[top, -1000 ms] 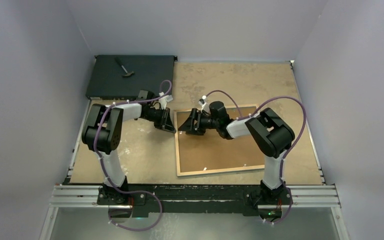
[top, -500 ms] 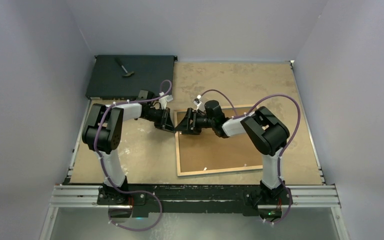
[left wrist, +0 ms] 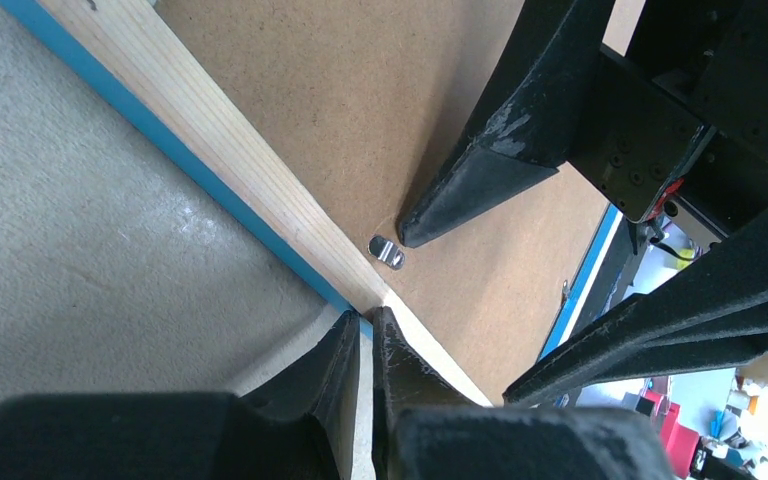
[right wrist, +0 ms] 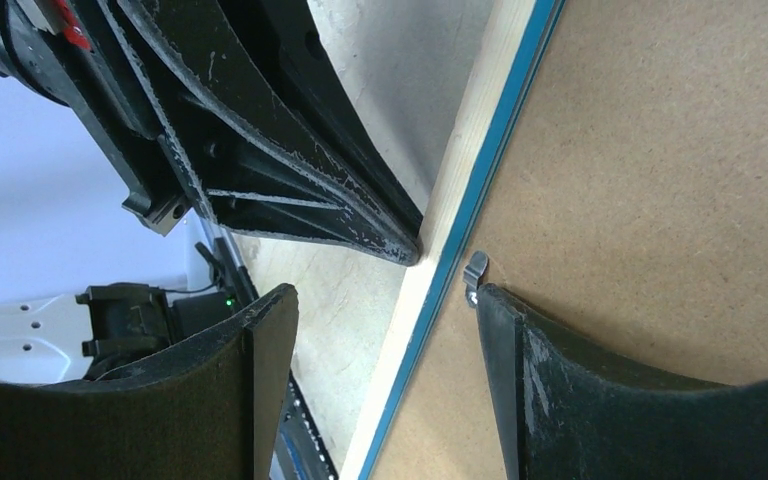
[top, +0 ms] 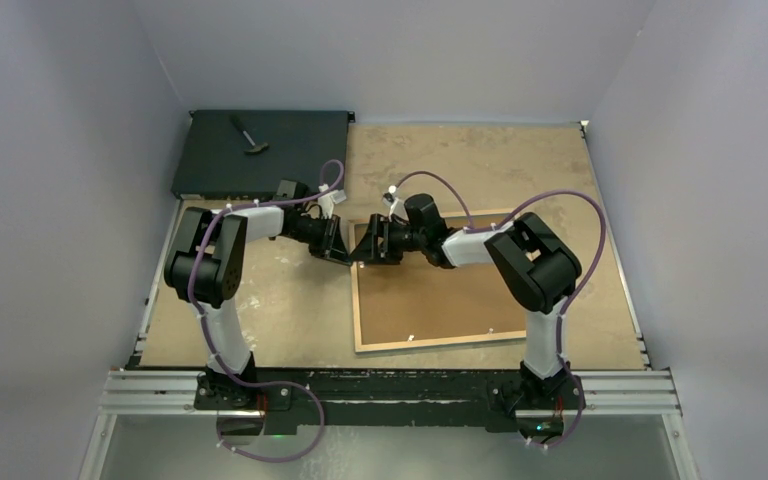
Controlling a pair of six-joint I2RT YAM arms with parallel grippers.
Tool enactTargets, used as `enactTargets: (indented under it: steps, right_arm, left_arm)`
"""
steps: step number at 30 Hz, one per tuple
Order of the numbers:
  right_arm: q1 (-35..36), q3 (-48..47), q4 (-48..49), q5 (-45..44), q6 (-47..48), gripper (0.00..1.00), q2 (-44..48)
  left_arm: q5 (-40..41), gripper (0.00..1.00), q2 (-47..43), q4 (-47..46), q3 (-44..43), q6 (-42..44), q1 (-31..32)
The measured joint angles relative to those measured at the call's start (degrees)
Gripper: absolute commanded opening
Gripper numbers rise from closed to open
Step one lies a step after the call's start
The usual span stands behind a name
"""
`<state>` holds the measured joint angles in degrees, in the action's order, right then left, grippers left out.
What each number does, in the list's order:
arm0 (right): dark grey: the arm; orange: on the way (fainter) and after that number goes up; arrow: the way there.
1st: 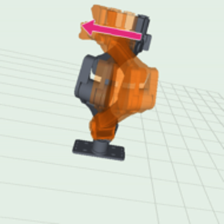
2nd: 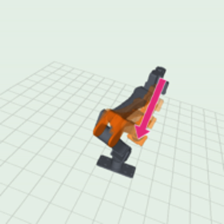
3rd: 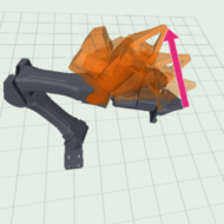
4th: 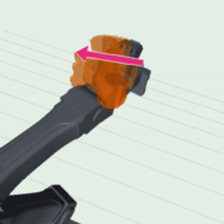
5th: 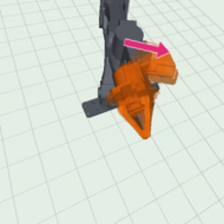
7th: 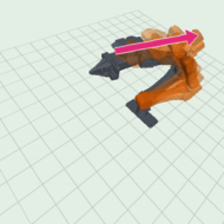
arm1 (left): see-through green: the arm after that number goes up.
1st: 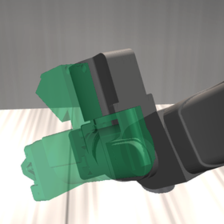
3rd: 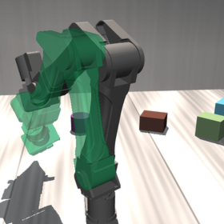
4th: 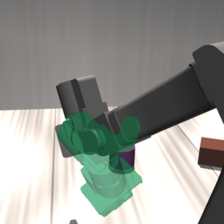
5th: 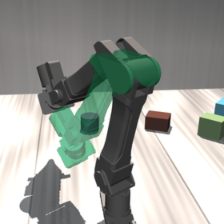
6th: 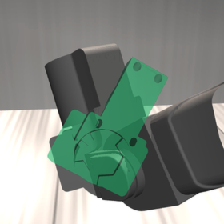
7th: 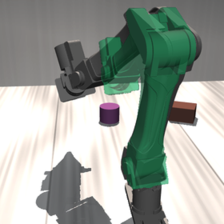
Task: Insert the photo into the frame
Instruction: Install the photo frame at the center of the board.
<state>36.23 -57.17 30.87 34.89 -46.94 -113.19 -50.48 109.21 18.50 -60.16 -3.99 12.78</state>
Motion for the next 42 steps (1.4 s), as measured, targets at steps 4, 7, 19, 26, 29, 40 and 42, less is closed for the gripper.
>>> enactTargets:
  steps: [4, 7, 19, 26, 29, 40, 42]
  right_arm:
    - [0.0, -0.3, -0.2, -0.7, 0.7, 0.68, -0.1]
    - [0.0, -1.0, -0.2, -0.6, 0.9, 0.68, -0.7]
    - [0.5, -2.8, 1.5, 1.9, 1.0, 0.66, -3.0]
    - [0.5, -2.7, 1.6, 2.5, 1.6, 0.65, -3.0]
    - [0.5, -3.3, 1.2, 3.5, 2.3, 0.65, -3.4]
    - [1.2, -7.5, -2.2, 7.0, 4.8, 0.65, -5.7]
    - [1.2, -7.6, -2.4, 7.2, 5.0, 0.65, -5.7]
  left_arm:
    - [0.0, 0.0, 0.0, 0.0, 0.0, 0.0, 0.0]
    - [-0.1, 0.0, 0.0, 0.0, 0.0, 0.0, 0.0]
    - [-0.1, 0.0, 0.0, 0.0, 0.0, -0.4, -0.1]
    - [-0.1, 0.0, 0.0, 0.0, 0.0, -1.0, -0.3]
    - [-0.2, 0.0, 0.1, 0.0, 0.0, -1.0, -0.4]
    - [-0.6, 0.0, 0.3, 0.9, -0.1, -1.4, -1.2]
    - [-0.6, 0.0, 0.3, 0.9, -0.1, -1.4, -1.2]
